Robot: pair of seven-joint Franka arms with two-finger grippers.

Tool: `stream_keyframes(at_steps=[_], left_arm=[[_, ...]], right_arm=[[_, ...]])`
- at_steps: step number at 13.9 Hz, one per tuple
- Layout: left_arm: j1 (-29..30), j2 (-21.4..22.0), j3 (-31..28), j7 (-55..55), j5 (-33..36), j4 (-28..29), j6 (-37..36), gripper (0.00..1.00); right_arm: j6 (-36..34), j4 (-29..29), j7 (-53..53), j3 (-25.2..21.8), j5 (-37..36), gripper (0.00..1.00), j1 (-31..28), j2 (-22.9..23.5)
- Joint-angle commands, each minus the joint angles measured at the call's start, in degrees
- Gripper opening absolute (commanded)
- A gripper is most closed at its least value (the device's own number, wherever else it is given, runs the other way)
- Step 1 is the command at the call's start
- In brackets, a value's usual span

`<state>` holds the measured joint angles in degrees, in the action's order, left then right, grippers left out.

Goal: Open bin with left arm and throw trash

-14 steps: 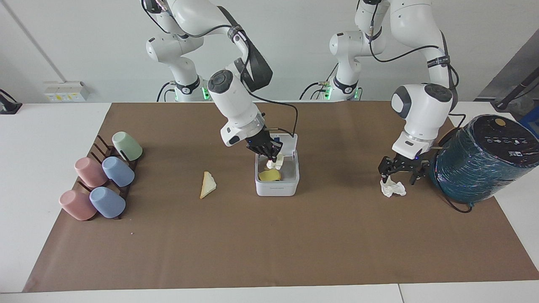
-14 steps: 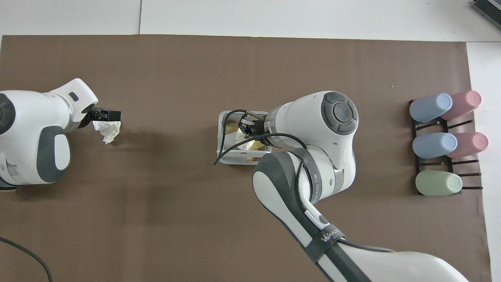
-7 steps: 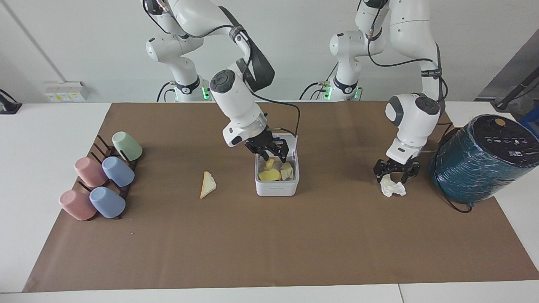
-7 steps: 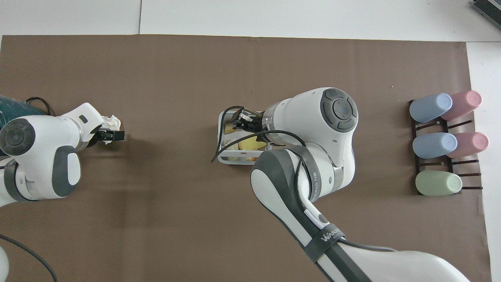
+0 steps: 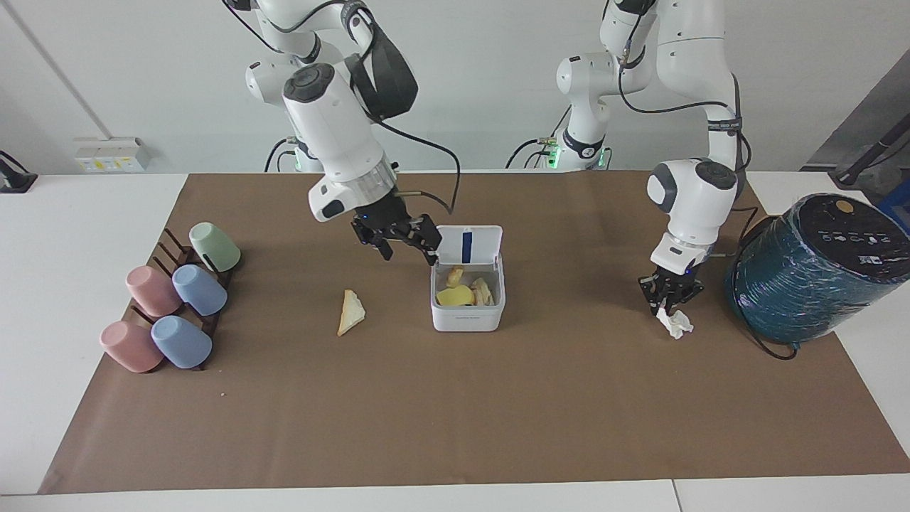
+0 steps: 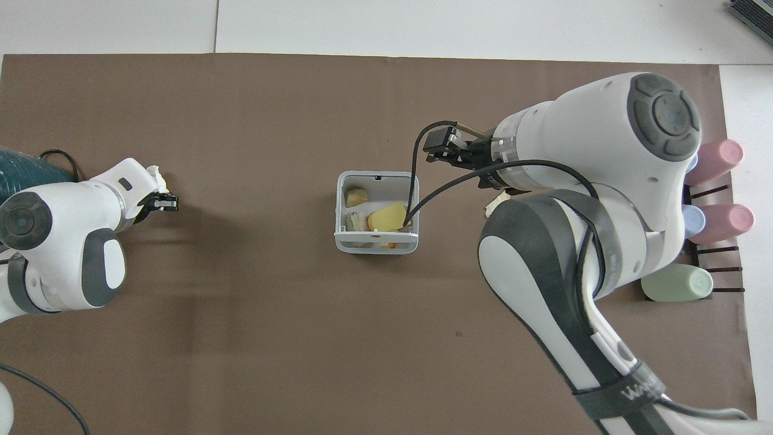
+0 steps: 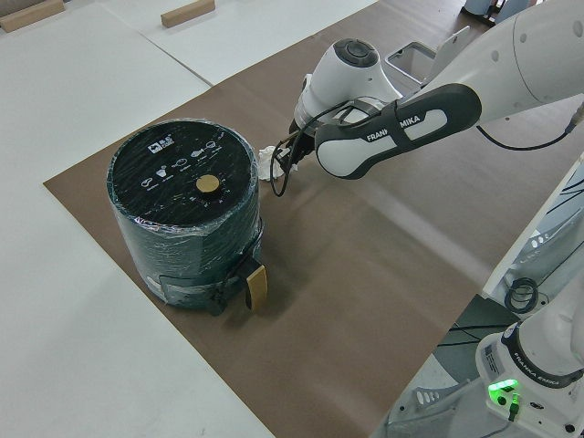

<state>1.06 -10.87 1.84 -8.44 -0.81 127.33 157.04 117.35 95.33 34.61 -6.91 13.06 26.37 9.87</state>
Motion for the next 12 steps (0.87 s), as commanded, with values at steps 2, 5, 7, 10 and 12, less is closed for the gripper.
stream_keyframes(at_steps=[2,5,7,10,12], left_arm=[[-2.72,2.86,0.71,0.35,0.19,-4.27,-2.78,0.00],[-8.34,2.43,0.71,3.67,0.10,-13.83,-14.00,0.00],[-13.08,2.08,0.71,9.99,-0.07,-19.56,-21.57,0.00],[-20.90,2.17,0.80,19.21,-1.30,-21.25,-25.56,0.00],[-25.04,2.08,0.80,21.44,-6.37,-23.17,-28.09,0.00]], right_arm=[[4.01,10.37,-24.59,0.49,-2.68,1.00,-4.38,-1.79],[15.25,21.00,-38.97,0.49,-2.68,1.00,-6.85,-1.35],[19.31,25.06,-42.85,0.49,-2.68,1.00,-6.95,-0.91],[26.85,29.72,-50.06,0.58,-2.68,1.00,-8.26,1.19],[29.94,32.71,-50.25,0.58,-2.68,1.00,-7.39,1.20]])
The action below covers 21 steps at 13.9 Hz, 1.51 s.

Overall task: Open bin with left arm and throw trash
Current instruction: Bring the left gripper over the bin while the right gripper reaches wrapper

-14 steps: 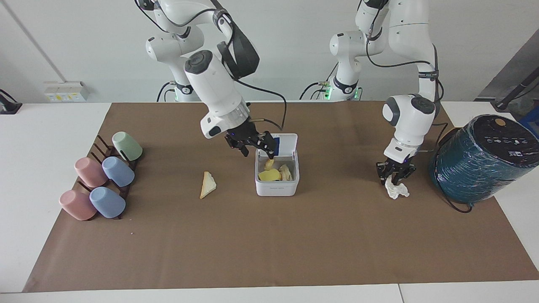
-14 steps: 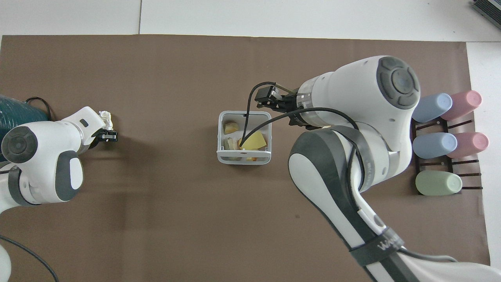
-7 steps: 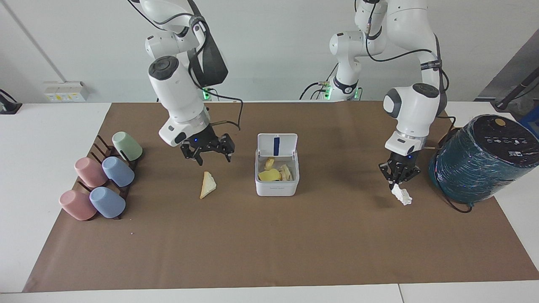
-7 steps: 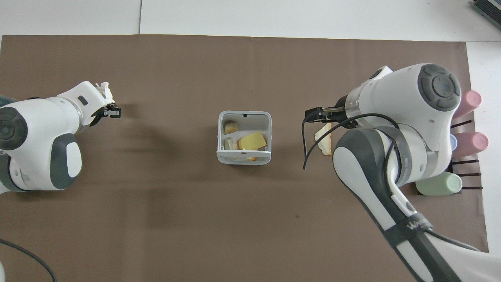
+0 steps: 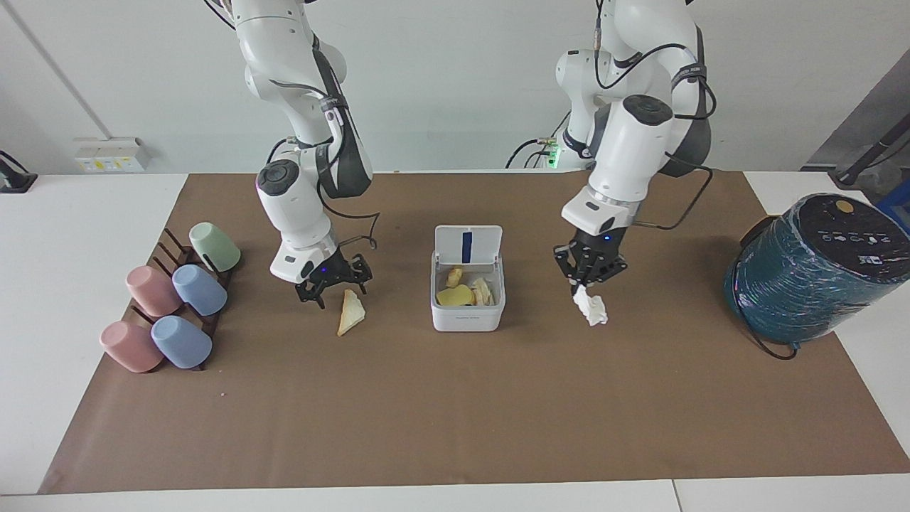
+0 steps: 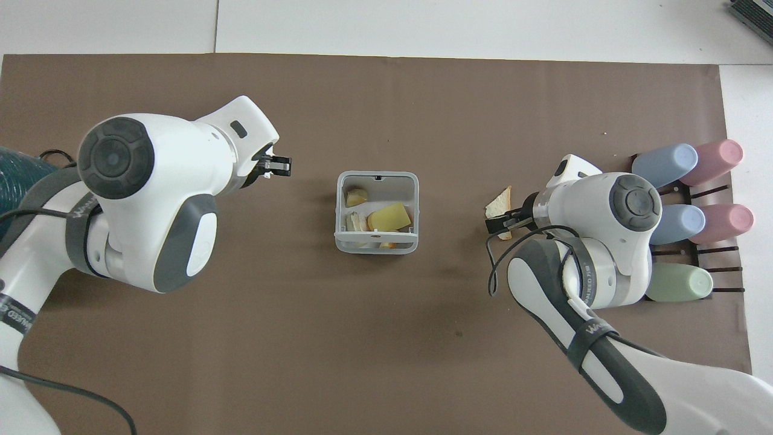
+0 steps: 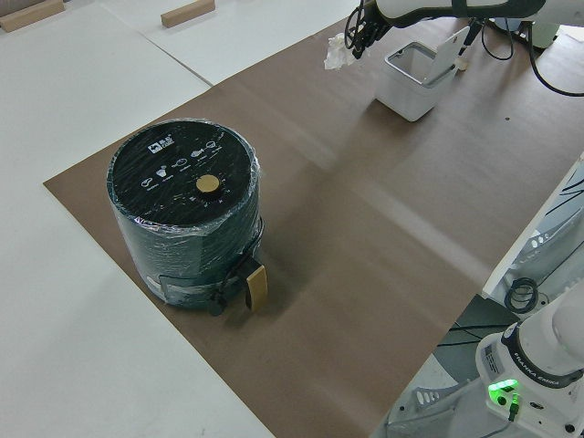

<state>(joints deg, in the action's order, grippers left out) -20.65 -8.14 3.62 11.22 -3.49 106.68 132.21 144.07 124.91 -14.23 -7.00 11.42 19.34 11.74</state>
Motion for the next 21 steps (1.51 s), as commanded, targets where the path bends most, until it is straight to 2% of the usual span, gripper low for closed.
stream_keyframes(at_steps=[1,2,4,5,7,9,10,11,12,13,15,19,21], left_arm=[[-4.82,-1.00,-1.08,2.48,-6.94,-4.62,-6.06,0.00],[-6.06,-1.88,-0.99,4.49,-7.93,-6.90,-7.66,0.00],[-6.77,-2.15,-0.29,6.53,-9.68,-7.45,-8.20,0.00],[-6.60,-2.41,-0.20,6.45,-11.96,-7.54,-9.50,0.00],[-6.86,-2.67,-0.02,6.36,-15.65,-7.98,-11.10,0.00],[-6.86,-2.59,1.55,6.44,-18.82,-7.89,-10.57,0.00],[-6.77,-2.50,1.65,6.45,-21.27,-7.89,-10.49,0.00],[-6.68,-2.50,1.65,6.45,-23.04,-7.89,-10.14,0.12],[-6.68,-2.50,1.65,6.27,-23.23,-7.89,-9.96,0.49],[-6.86,-2.50,1.74,6.53,-23.40,-7.80,-9.43,0.99],[-6.95,-2.41,1.74,6.71,-23.49,-7.72,-9.43,1.00],[-6.51,-2.41,1.56,5.58,-22.53,-7.80,-10.05,1.00],[-6.25,-1.80,1.30,4.60,-17.11,-6.84,-10.39,1.00]], right_arm=[[4.19,4.19,-2.11,0.59,-1.05,1.00,-0.44,-0.67],[4.20,4.73,-3.42,0.59,-1.05,1.00,-1.05,-0.67],[4.20,5.26,-3.87,0.67,-1.05,0.91,-0.97,-0.67],[4.20,5.43,-3.87,0.59,-1.05,0.75,-0.79,-0.75],[4.20,5.43,-3.35,0.59,-1.05,0.38,-0.53,-0.75],[4.99,5.35,-3.08,0.67,-1.05,0.07,-0.35,-0.67],[5.43,5.35,-3.08,0.68,-1.05,0.00,-0.44,-0.58],[5.43,5.35,-2.56,0.59,-1.05,0.00,-0.44,-0.58],[5.35,5.17,-1.51,0.59,-1.05,0.00,-0.35,-0.58],[5.26,4.91,-0.89,0.59,-1.05,0.00,-0.35,-0.49],[3.77,4.21,0.51,0.59,-1.05,0.00,-0.27,-1.19],[-7.72,-2.37,0.96,0.32,-1.14,0.00,-1.06,-2.69],[-13.78,-6.32,4.28,0.32,-1.31,0.00,-1.06,-3.91]])
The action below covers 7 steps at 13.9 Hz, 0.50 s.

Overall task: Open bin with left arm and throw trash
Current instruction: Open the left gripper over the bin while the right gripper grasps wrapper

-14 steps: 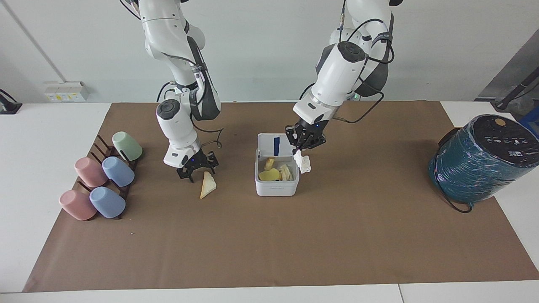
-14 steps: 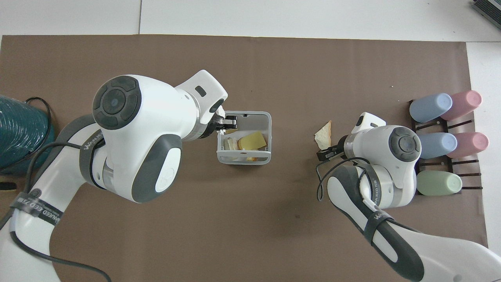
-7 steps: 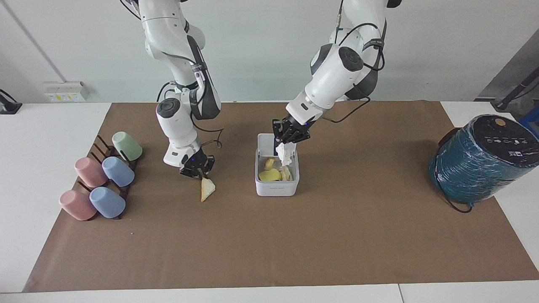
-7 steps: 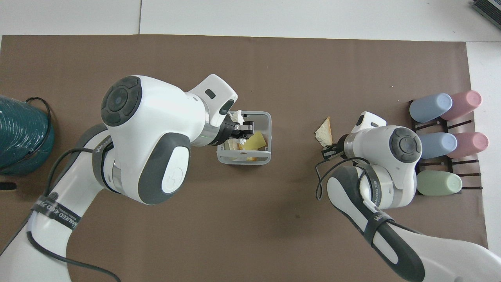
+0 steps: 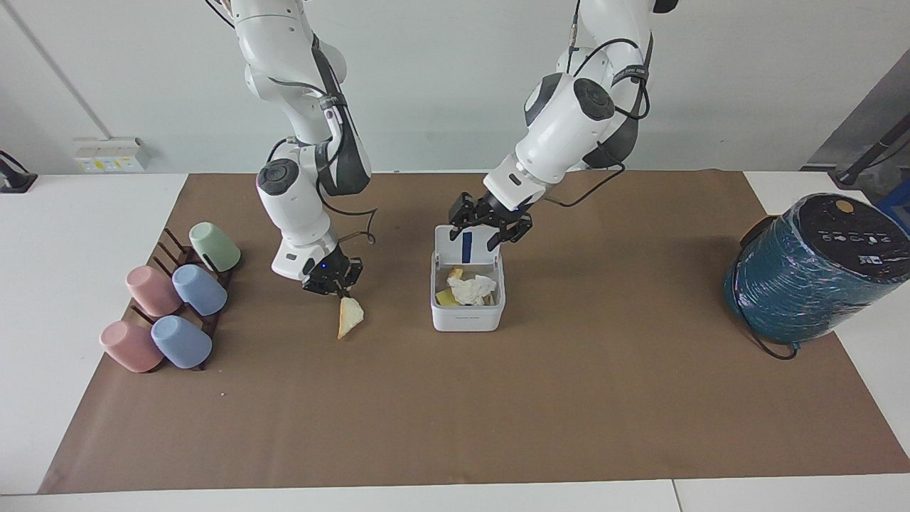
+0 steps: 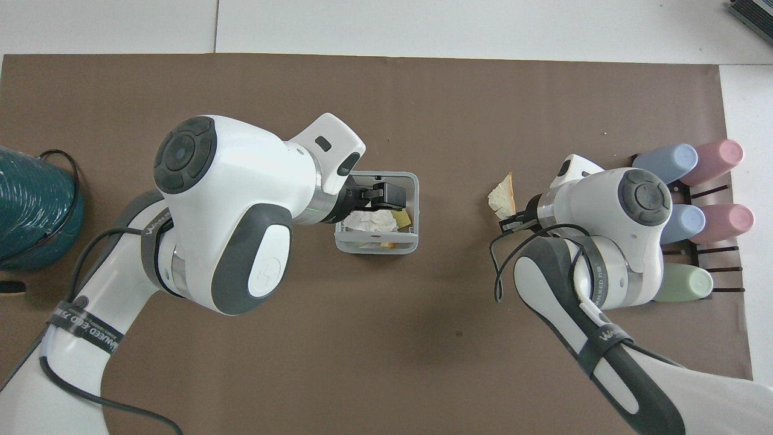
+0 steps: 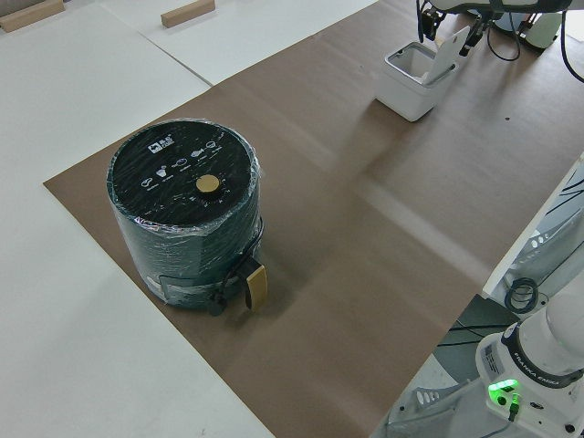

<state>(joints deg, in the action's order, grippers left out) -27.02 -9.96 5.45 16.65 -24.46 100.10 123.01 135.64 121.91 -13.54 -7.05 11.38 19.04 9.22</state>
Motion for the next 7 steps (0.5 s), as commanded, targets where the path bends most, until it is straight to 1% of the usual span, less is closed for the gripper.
stream_keyframes(at_steps=[1,3,4,5,6,7], left_arm=[[0.39,0.29,-0.71,-0.83,8.07,0.00,-1.72,1.00],[1.79,0.82,-0.80,-0.83,14.94,0.88,-2.08,1.00],[3.02,1.60,-0.80,-0.83,18.62,1.84,-2.16,1.00],[4.59,2.48,-0.80,-0.91,21.44,2.81,-2.25,1.00],[6.35,3.71,-0.80,-1.00,22.43,3.95,-2.95,1.00],[8.37,4.85,-0.80,-1.17,22.53,5.09,-3.39,1.00]], right_arm=[[-9.12,-6.31,6.74,0.37,-1.45,0.00,-0.76,-1.83],[-17.30,-12.81,10.45,0.55,-1.71,0.00,-0.06,-1.92],[-20.21,-15.10,9.86,1.16,-1.80,0.00,-0.05,-2.10],[-23.28,-17.13,7.85,1.77,-1.63,0.00,0.12,-2.45],[-25.75,-18.54,2.69,3.17,-1.19,0.00,0.12,-2.54],[-25.51,-18.90,0.03,3.71,-1.10,0.00,0.47,-2.45]])
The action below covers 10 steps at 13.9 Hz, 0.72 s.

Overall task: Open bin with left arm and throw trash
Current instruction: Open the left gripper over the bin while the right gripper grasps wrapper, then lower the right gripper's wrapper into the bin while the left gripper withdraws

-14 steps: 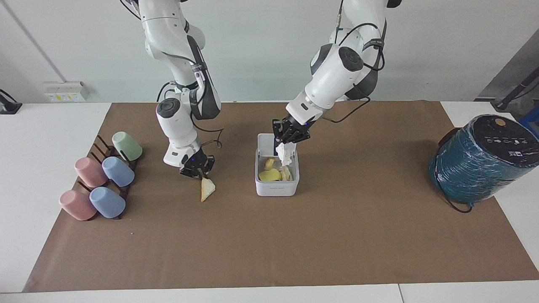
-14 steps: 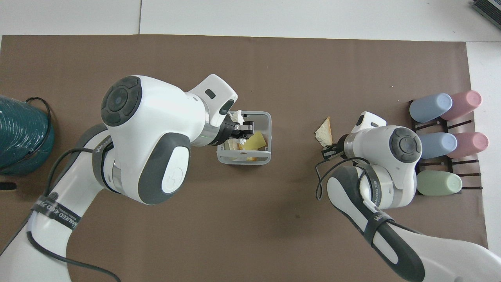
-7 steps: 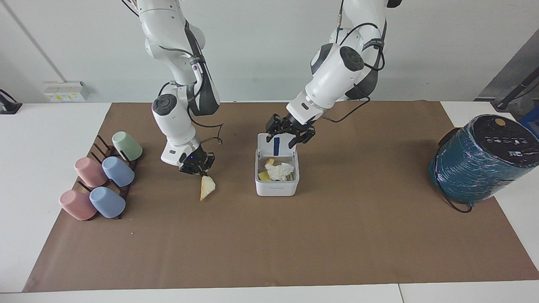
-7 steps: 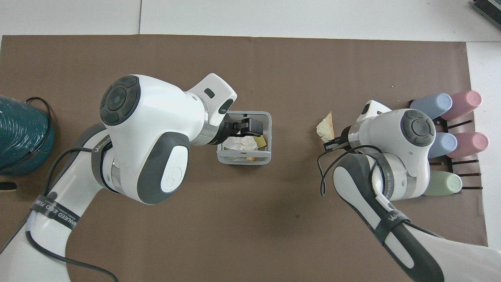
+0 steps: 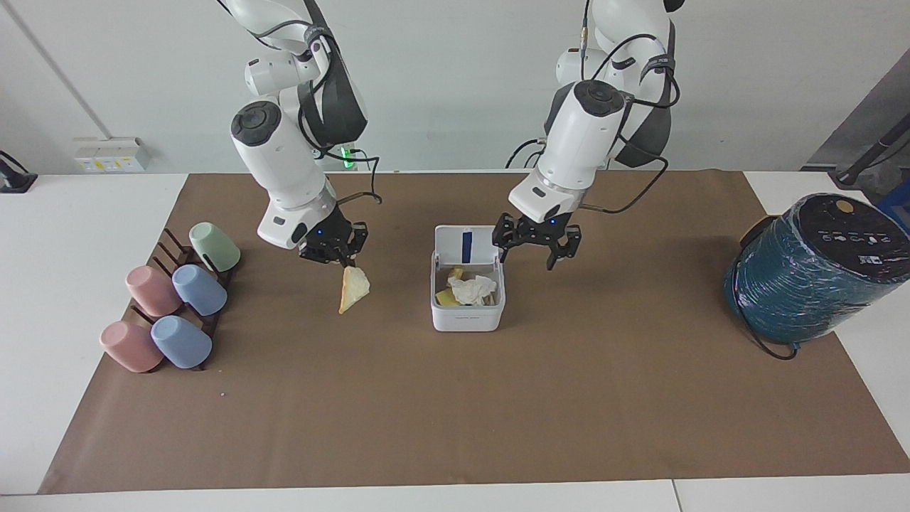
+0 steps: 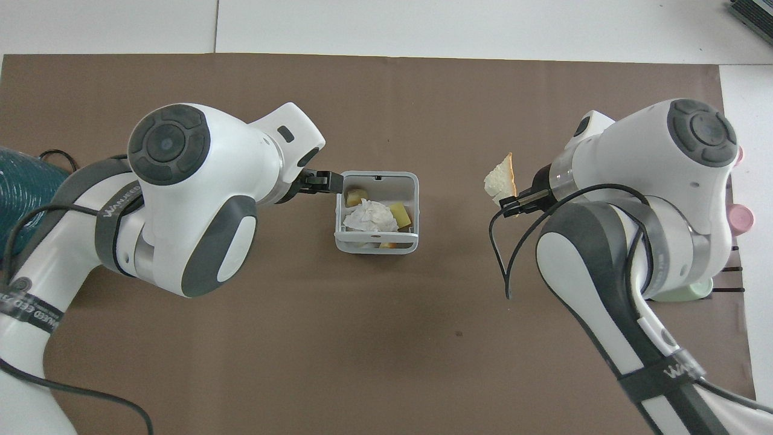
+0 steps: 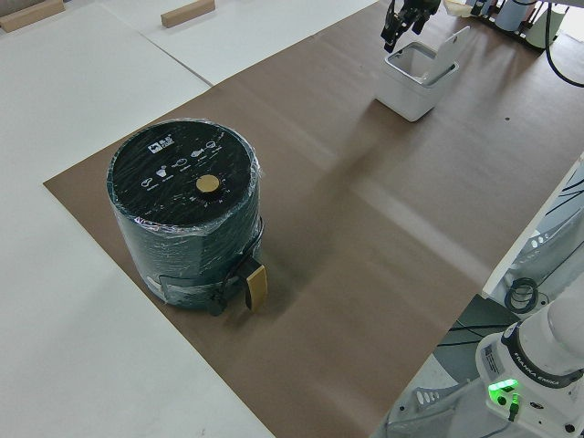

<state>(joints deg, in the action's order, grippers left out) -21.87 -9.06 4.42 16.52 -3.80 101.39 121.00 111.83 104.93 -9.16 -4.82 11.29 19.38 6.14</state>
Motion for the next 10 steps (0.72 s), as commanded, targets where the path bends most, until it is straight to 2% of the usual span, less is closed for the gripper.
stream_keyframes(at_steps=[1,3,6,10], left_arm=[[4.89,5.18,0.23,-1.31,1.87,5.12,-1.46,1.00],[8.58,8.16,0.32,-1.40,1.87,7.67,-2.08,1.00],[14.29,12.03,0.32,-8.22,1.87,7.42,-6.46,1.00],[17.91,11.88,0.23,-12.65,1.87,-0.20,-15.16,1.00]], right_arm=[[-0.49,-2.36,-4.90,2.09,-1.01,0.00,0.65,0.88],[1.54,-4.02,-4.55,4.02,-0.66,0.00,0.92,1.67],[1.63,-9.28,1.83,4.39,0.30,0.00,3.63,5.53],[3.30,-11.32,18.44,4.39,6.46,0.00,6.80,8.70]])
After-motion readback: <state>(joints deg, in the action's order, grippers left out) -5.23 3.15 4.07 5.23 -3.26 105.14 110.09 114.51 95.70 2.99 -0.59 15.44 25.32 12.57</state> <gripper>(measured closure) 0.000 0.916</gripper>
